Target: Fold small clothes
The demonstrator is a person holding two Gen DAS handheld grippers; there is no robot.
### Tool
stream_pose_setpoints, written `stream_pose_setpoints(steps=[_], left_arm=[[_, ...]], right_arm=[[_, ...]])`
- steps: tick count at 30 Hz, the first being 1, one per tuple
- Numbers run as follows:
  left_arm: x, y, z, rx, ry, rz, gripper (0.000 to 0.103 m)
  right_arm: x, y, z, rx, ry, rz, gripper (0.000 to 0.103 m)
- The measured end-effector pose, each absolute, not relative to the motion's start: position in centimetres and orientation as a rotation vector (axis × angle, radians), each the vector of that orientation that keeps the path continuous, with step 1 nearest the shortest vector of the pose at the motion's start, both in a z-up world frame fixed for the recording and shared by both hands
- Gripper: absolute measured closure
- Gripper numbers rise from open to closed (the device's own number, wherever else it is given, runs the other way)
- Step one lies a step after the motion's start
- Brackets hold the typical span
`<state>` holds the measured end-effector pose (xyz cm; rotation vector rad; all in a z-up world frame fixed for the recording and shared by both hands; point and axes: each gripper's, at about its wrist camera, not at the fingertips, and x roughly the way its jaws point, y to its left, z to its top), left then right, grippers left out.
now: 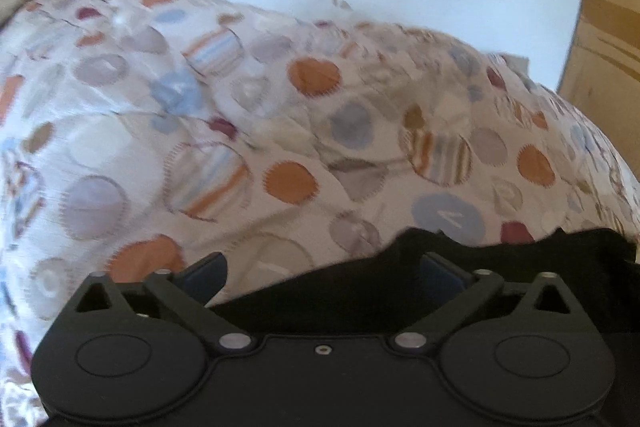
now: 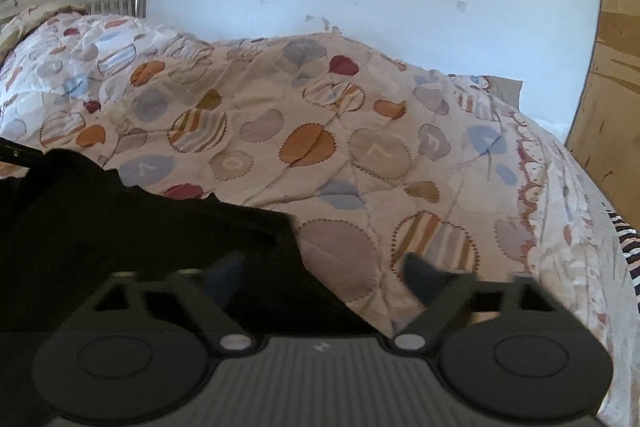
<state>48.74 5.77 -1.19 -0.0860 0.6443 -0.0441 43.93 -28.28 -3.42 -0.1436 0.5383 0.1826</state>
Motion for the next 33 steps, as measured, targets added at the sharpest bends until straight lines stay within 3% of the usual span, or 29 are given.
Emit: stream_pose_setpoints(steps=[11,20,33], left_arm=[[42.6,8.6,-2.0,-0.039,0.587,-0.101,0.001],[44.9,6.9,-4.7,0.158,0.674,-0.094,0.001],[49.8,12.2,-4.4,-0.163,0.714,0.128,0.001]], right_arm=[[42.8,-29.9,-5.4,-0.122,0.598,0.172,0.000],[42.7,-31.7,-6.8,-0.043,0.616,0.114,0.000],[41.8,-34.6,-6.1,0.073,0.615,-0.003,0.000]])
